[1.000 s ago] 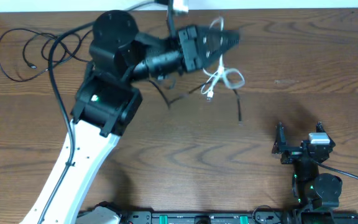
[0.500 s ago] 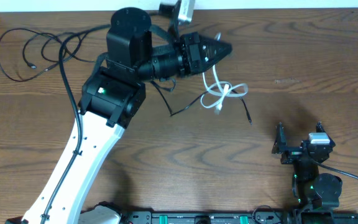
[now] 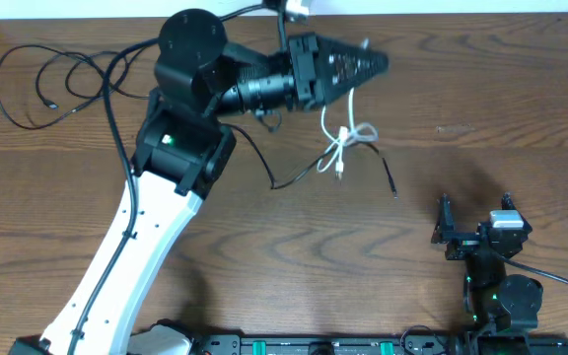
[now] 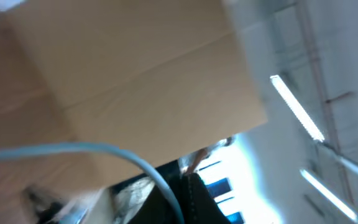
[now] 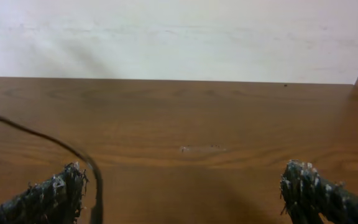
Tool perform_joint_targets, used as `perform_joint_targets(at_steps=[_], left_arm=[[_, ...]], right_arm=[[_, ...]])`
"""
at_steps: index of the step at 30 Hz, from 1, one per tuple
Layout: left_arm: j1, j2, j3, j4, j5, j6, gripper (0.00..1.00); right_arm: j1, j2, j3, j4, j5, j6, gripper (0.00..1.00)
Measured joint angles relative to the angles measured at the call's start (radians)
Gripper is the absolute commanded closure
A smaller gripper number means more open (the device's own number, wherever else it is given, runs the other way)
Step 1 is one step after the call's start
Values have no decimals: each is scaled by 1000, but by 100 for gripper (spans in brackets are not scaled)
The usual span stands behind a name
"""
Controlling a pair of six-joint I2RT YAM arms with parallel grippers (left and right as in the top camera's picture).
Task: Untangle cables
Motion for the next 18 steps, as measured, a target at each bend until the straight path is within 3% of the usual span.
perform_joint_targets(at_steps=[3,5,8,12,13,15,18], left_arm=[[3,4,-6,347,26,-105,92],[3,-6,2,476,69,-75,93],[0,-40,16,315,160,45,93],[7,-40,27,-302,106,174,92],[18,-26,21,-379,70,164,92],[43,18,2,-387,32,121,93],[90,68,-21,-114,34,19,93]], right_arm=[[0,1,0,-1,0,0,1],[0,1,0,-1,0,0,1],[0,1,0,0,0,0,1],[0,0,0,1,0,0,1],[0,0,0,0,0,0,1],[0,0,0,0,0,0,1],[0,1,0,0,0,0,1]])
